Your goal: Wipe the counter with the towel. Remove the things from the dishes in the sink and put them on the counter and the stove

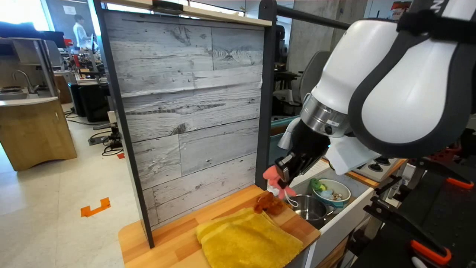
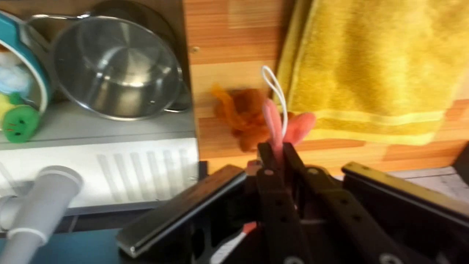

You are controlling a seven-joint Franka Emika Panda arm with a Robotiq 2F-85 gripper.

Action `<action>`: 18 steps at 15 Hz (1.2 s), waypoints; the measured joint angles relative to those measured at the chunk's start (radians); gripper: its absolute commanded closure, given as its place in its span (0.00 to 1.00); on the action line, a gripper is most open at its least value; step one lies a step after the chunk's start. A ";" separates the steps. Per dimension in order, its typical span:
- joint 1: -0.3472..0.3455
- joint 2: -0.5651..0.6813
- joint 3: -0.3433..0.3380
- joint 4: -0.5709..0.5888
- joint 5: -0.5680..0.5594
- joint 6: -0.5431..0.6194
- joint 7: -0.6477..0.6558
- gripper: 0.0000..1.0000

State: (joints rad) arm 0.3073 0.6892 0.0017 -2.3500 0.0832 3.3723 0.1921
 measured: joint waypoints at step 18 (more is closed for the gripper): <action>0.059 -0.009 -0.101 0.325 -0.050 -0.589 -0.001 0.00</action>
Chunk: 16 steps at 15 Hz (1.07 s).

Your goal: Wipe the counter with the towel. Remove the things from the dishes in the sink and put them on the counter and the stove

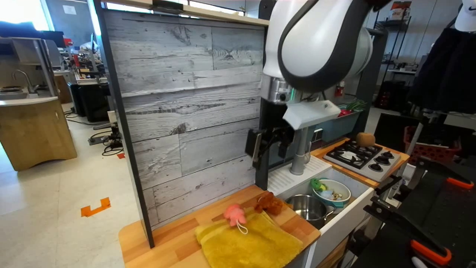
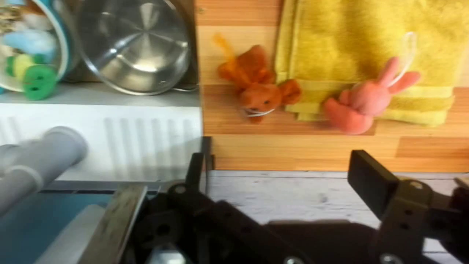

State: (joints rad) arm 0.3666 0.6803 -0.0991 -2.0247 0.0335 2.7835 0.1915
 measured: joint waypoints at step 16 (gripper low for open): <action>-0.283 0.046 -0.136 0.109 -0.191 -0.323 0.037 0.00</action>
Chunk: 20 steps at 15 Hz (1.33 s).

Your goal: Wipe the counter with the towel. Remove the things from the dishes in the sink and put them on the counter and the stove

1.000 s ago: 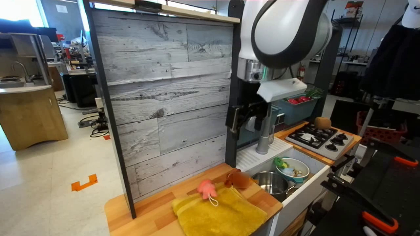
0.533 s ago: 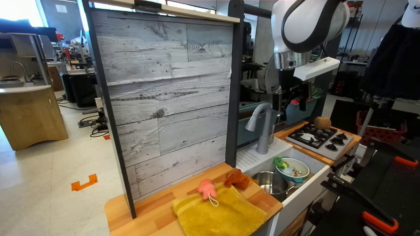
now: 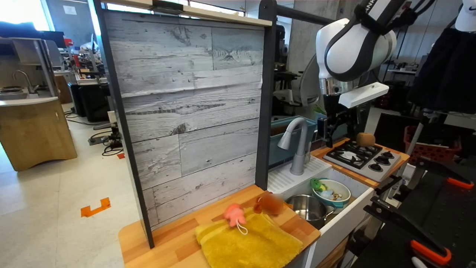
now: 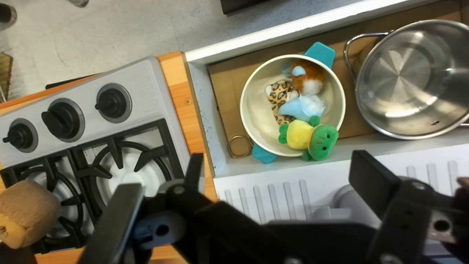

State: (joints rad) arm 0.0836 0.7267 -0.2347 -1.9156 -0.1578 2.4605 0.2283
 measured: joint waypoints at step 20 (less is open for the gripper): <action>-0.043 0.366 -0.008 0.160 0.027 0.183 0.027 0.37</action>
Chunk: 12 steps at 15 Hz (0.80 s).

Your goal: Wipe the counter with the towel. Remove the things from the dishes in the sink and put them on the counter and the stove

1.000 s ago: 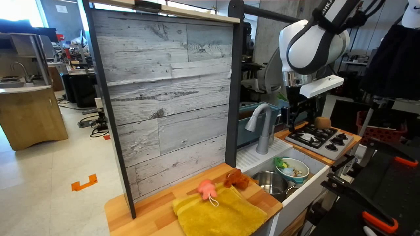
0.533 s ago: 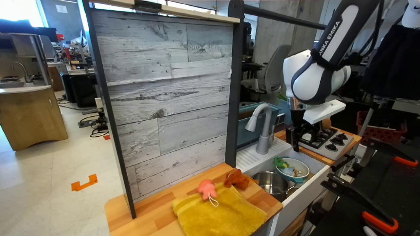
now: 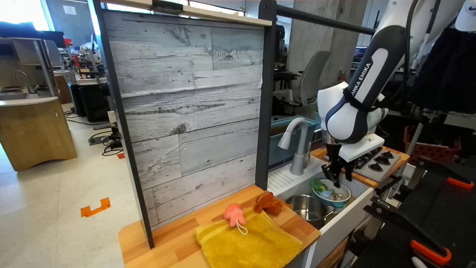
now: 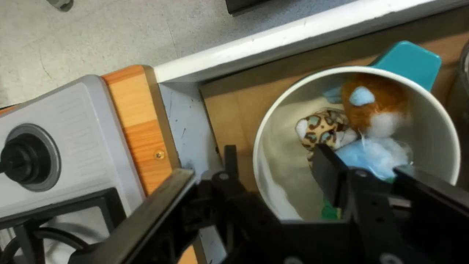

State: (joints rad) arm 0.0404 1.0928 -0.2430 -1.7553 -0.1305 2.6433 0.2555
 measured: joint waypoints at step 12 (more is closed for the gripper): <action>0.025 0.100 0.031 0.029 0.007 0.167 0.001 0.53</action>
State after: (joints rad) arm 0.0652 1.1933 -0.2115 -1.7266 -0.1231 2.8099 0.2562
